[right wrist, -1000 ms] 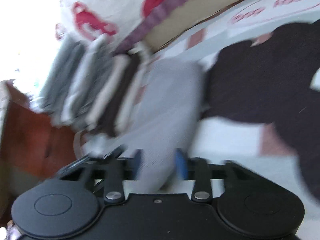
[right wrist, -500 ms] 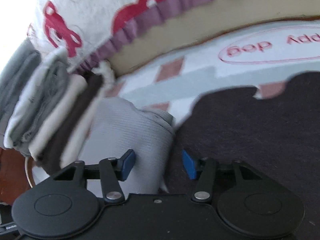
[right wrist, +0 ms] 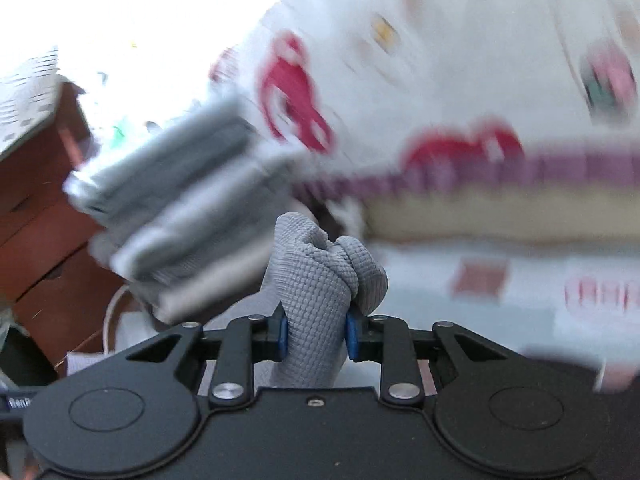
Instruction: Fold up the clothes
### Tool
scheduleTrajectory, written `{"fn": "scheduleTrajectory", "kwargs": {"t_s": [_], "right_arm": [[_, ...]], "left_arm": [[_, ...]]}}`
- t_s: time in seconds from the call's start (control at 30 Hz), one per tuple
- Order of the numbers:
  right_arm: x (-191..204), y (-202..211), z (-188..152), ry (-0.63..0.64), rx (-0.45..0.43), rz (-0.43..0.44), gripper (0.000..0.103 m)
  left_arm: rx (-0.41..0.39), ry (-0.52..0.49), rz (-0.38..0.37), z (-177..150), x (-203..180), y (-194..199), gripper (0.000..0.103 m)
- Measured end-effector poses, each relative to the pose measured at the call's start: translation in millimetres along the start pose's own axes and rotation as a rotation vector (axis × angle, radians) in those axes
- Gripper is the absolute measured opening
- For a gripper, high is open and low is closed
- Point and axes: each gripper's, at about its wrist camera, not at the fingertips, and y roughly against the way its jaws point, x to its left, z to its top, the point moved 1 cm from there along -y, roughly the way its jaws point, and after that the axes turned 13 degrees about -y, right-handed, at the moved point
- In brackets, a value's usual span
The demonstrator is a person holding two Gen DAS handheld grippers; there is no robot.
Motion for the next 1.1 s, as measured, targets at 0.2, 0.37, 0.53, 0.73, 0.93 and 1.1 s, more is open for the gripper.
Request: {"fn": "scheduleTrajectory", "kwargs": {"t_s": [0.2,0.37,0.53,0.73,0.93,1.1], "right_arm": [[98,43,59,0.164,-0.138,0.143,0.03],[172,34,137,0.206,-0.187,0.264,0.03],[234,-31,216,0.238,-0.12,0.281,0.03],[228,-165,244,0.219,-0.052,0.164,0.034],[170,-232,173,0.245,-0.099,0.046,0.061],[137,-235,184,-0.004,-0.147,0.132,0.079]], "left_arm": [[-0.216,-0.14,0.012,85,3,92,0.013],[-0.275,-0.142,-0.003,183,36,119,0.013],[-0.232,-0.1,0.05,280,87,89,0.013],[-0.07,-0.055,0.151,316,142,-30,0.013],[0.0,0.026,0.174,269,181,-93,0.013],[-0.024,0.001,0.101,266,190,-86,0.014]]}}
